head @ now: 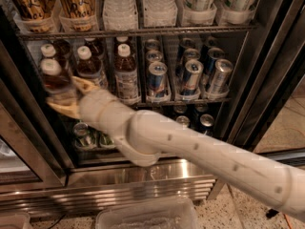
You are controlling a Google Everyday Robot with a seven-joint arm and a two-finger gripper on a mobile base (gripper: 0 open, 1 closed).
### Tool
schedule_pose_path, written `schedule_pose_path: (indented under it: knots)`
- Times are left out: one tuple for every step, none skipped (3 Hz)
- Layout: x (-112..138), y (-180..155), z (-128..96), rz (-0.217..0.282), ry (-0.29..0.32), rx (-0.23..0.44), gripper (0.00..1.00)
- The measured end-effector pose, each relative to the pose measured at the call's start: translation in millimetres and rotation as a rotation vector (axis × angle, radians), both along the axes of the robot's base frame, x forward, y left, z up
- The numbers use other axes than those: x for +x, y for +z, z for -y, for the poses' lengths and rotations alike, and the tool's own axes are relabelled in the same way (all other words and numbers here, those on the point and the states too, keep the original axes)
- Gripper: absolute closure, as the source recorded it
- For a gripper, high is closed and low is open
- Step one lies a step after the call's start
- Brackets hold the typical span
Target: Pick blue plastic bottle from middle shelf of fridge
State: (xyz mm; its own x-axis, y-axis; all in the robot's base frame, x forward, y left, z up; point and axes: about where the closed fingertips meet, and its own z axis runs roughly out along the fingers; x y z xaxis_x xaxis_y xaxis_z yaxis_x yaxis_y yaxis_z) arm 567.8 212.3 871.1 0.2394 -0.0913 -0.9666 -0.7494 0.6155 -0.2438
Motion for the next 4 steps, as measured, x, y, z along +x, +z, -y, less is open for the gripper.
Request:
schedule_pose_path:
  knots:
    - [-17,2,62,-0.101,0.008,-0.048,1.0]
    - [-17,-2,62,-0.101,0.008,-0.048,1.0]
    - [-18,-12,62,-0.102,0.011,-0.049,1.0]
    - [-18,-12,62,-0.102,0.011,-0.049,1.0]
